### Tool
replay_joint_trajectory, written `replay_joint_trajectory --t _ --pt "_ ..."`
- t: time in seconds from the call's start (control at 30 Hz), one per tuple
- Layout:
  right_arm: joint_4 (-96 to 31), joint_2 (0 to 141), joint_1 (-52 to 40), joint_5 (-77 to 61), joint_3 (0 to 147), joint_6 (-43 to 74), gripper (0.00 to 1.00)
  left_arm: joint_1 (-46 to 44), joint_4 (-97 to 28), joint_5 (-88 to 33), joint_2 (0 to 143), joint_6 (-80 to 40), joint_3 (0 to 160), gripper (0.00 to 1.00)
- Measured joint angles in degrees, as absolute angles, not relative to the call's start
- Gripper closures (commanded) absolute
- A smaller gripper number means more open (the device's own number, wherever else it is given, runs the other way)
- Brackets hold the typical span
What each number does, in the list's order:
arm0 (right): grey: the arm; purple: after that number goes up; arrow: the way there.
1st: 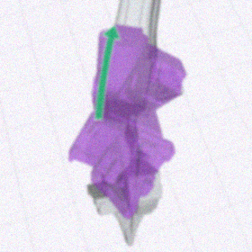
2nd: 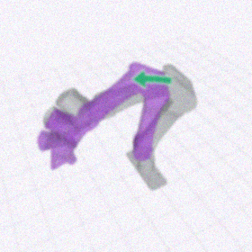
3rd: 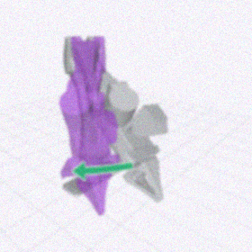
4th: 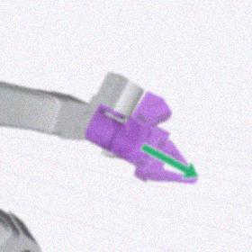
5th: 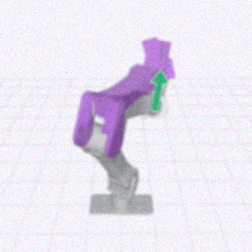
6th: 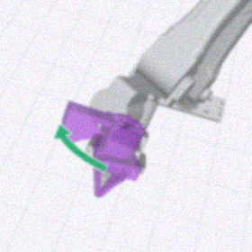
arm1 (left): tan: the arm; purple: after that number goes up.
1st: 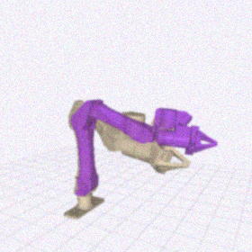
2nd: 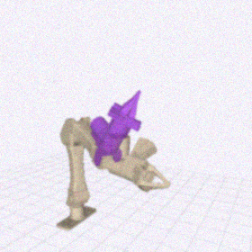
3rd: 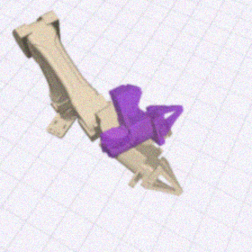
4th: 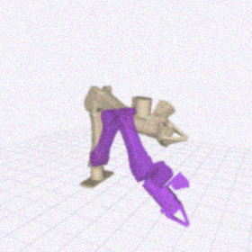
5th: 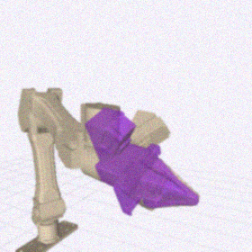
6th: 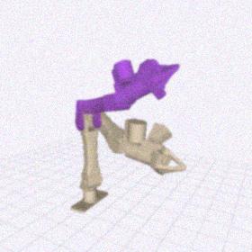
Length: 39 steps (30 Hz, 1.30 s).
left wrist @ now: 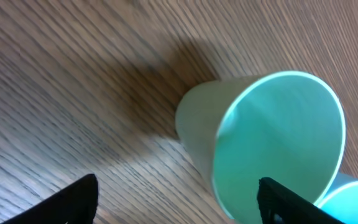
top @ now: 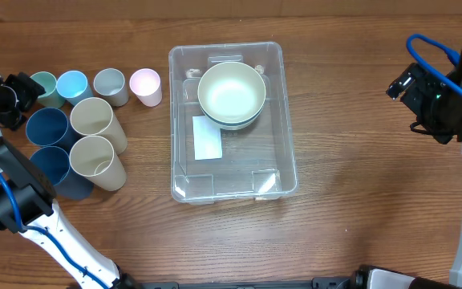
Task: Pack container
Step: 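Grasp the mint cup with the left gripper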
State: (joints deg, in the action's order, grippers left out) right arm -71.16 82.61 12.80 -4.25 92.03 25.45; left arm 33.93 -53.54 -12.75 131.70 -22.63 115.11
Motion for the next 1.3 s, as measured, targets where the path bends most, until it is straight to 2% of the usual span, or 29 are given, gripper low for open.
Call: replay_joint_trajectory --t 0.03,0.07,0.1,0.3,0.53,0.87,0.97,1.17,1.3 --pt "-71.16 82.61 12.8 -4.23 92.03 25.47 0.0 33.93 -53.41 -12.29 131.7 -22.65 115.11 0.31" --pt "-71.18 82.61 12.8 -4.25 92.03 25.47 0.0 33.93 -53.12 -11.73 131.7 -22.94 115.11 0.4" --pt "-71.13 82.61 12.8 -4.23 92.03 25.5 0.0 33.93 -52.88 -11.27 131.7 -23.24 115.11 0.43" --pt "-71.18 82.61 12.8 -4.25 92.03 25.5 0.0 33.93 -52.34 -10.57 131.79 -23.68 115.11 0.41" --pt "-71.13 82.61 12.8 -4.25 92.03 25.45 0.0 33.93 -49.76 -10.41 132.77 -23.83 115.11 0.59" --pt "-71.16 82.61 12.8 -4.27 92.03 25.45 0.0 32.18 -47.66 -10.39 132.79 -23.86 115.11 0.67" --pt "-71.18 82.61 12.82 -4.25 92.03 25.45 0.0 31.18 -47.2 -10.33 132.79 -23.79 115.11 0.75" --pt "-71.16 82.61 12.8 -4.27 92.03 25.45 0.0 30.72 -47.13 -10.17 132.79 -23.77 115.11 0.96" --pt "-71.16 82.61 12.82 -4.25 92.03 25.45 0.0 30.72 -48.69 -10.2 132.79 -23.83 115.13 0.96"
